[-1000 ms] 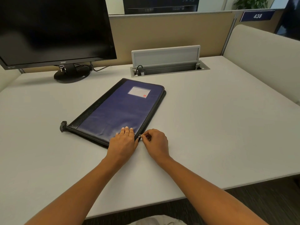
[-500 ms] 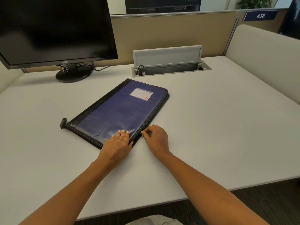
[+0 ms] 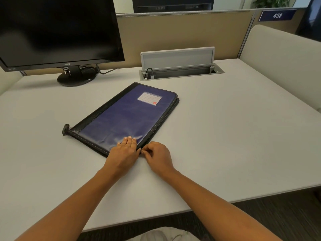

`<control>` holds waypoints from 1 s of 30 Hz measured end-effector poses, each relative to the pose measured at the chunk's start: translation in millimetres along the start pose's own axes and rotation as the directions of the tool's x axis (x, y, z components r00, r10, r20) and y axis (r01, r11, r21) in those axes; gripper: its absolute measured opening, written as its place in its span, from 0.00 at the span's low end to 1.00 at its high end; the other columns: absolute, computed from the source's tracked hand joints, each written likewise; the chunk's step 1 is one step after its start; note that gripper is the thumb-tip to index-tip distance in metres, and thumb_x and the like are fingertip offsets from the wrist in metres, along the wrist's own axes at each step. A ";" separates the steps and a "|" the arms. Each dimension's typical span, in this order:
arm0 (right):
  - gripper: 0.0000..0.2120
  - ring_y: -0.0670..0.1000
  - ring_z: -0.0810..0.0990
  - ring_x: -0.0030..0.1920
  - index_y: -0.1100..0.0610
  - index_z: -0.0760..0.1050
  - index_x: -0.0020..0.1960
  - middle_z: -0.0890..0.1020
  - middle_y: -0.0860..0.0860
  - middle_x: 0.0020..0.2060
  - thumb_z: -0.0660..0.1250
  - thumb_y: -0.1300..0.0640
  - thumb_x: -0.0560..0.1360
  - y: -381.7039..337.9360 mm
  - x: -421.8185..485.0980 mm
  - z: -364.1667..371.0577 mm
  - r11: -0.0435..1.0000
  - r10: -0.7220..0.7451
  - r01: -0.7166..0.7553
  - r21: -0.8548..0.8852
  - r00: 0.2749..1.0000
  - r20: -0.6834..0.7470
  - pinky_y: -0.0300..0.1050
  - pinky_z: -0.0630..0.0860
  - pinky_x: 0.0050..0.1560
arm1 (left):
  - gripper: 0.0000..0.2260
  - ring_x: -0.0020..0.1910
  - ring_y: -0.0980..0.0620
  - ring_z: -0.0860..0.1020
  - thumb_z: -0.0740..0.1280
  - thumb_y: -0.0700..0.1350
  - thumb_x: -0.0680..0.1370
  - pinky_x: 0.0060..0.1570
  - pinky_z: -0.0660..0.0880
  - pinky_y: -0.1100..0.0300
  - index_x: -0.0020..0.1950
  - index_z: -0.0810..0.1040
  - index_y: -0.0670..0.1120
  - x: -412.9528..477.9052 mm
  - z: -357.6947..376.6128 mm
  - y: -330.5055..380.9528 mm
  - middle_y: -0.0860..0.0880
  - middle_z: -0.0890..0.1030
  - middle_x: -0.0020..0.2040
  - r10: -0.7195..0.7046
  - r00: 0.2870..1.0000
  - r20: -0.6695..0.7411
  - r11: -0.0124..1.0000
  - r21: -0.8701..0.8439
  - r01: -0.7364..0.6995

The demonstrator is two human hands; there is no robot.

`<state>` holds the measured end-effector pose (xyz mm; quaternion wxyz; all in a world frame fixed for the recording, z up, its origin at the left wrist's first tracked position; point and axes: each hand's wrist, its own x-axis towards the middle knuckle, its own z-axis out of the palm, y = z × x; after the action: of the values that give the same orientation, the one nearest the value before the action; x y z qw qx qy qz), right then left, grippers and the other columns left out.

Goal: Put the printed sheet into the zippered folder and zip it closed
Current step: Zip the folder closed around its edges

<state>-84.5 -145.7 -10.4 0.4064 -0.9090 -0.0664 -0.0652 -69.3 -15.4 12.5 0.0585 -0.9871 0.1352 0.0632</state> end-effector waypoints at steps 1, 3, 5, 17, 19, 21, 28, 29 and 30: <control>0.07 0.51 0.77 0.44 0.59 0.80 0.46 0.82 0.55 0.43 0.65 0.57 0.74 0.0 0.0 -0.5 1.000 0.002 -0.002 -0.001 1.000 -0.006 0.36 0.63 0.41 | 0.26 0.75 0.47 0.55 0.46 0.55 0.81 0.71 0.58 0.53 0.75 0.51 0.42 -0.4 -0.3 -0.3 0.43 0.56 0.76 -0.001 1.000 -0.003 1.000 -0.006 0.001; 0.07 0.51 0.77 0.44 0.59 0.80 0.46 0.82 0.54 0.43 0.65 0.56 0.74 0.1 0.5 -2.4 1.000 0.009 -0.009 -0.003 1.000 -0.014 0.36 0.64 0.41 | 0.26 0.75 0.48 0.55 0.46 0.55 0.81 0.71 0.59 0.54 0.75 0.51 0.42 -1.5 0.0 -1.4 0.44 0.56 0.76 -0.003 1.000 -0.020 1.000 -0.015 0.002; 0.07 0.50 0.77 0.43 0.58 0.80 0.45 0.82 0.54 0.42 0.66 0.55 0.73 0.1 1.3 -4.9 1.000 0.016 -0.016 -0.010 1.000 -0.020 0.35 0.64 0.40 | 0.26 0.75 0.48 0.55 0.47 0.56 0.81 0.70 0.59 0.54 0.75 0.52 0.43 -2.6 0.8 -1.9 0.44 0.57 0.76 -0.005 0.999 -0.033 1.000 -0.017 0.005; 0.07 0.51 0.80 0.39 0.60 0.80 0.40 0.83 0.54 0.38 0.69 0.56 0.71 8.6 23.1 -18.2 0.993 0.113 -0.111 0.031 0.990 -0.079 0.43 0.74 0.42 | 0.25 0.75 0.47 0.53 0.45 0.53 0.81 0.72 0.54 0.54 0.75 0.49 0.41 -2.7 1.7 -4.1 0.43 0.54 0.76 0.015 0.999 0.029 1.000 -0.015 -0.015; 0.07 0.51 0.79 0.39 0.60 0.80 0.40 0.83 0.54 0.38 0.68 0.56 0.71 9.0 21.5 -16.0 0.993 0.112 -0.110 0.031 0.991 -0.077 0.41 0.72 0.41 | 0.25 0.75 0.47 0.54 0.45 0.53 0.82 0.72 0.55 0.54 0.75 0.49 0.41 -2.4 1.9 -3.9 0.43 0.54 0.76 0.016 0.999 0.027 1.000 -0.020 -0.015; 0.06 0.51 0.79 0.38 0.60 0.80 0.40 0.83 0.54 0.38 0.68 0.57 0.71 9.2 18.0 -13.8 0.996 0.088 -0.086 0.031 0.994 -0.068 0.40 0.71 0.40 | 0.25 0.75 0.47 0.54 0.45 0.53 0.82 0.71 0.56 0.54 0.75 0.49 0.41 -2.3 2.0 -3.9 0.42 0.55 0.76 0.016 1.000 0.021 1.000 -0.018 -0.015; 0.06 0.53 0.79 0.38 0.61 0.80 0.39 0.83 0.56 0.37 0.68 0.58 0.70 1.6 2.2 -1.0 0.998 -0.033 0.032 0.048 0.999 0.024 0.45 0.74 0.41 | 0.25 0.75 0.46 0.55 0.45 0.52 0.82 0.71 0.56 0.54 0.75 0.50 0.40 -2.5 1.9 -4.5 0.41 0.56 0.75 0.036 0.999 0.005 0.999 -0.009 -0.036; 0.06 0.53 0.79 0.38 0.61 0.80 0.39 0.83 0.56 0.37 0.69 0.58 0.70 1.6 2.0 -1.0 0.998 -0.038 0.037 0.053 0.999 0.029 0.45 0.74 0.41 | 0.25 0.75 0.45 0.55 0.45 0.52 0.82 0.71 0.56 0.54 0.75 0.50 0.40 -3.0 1.8 -4.5 0.41 0.56 0.75 0.037 0.999 0.002 0.999 -0.009 -0.037; 0.06 0.53 0.79 0.38 0.61 0.80 0.39 0.83 0.57 0.37 0.69 0.58 0.70 2.2 2.8 -2.1 0.998 -0.038 0.037 0.053 0.999 0.030 0.44 0.74 0.41 | 0.25 0.75 0.46 0.55 0.45 0.52 0.82 0.71 0.56 0.54 0.75 0.50 0.40 -3.5 1.4 -4.3 0.41 0.56 0.75 0.036 0.999 0.003 0.999 -0.011 -0.036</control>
<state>-81.5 -148.5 -10.1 0.4277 -0.8975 -0.0915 -0.0568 -71.7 -10.2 12.0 0.0523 -0.9846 0.1527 0.0666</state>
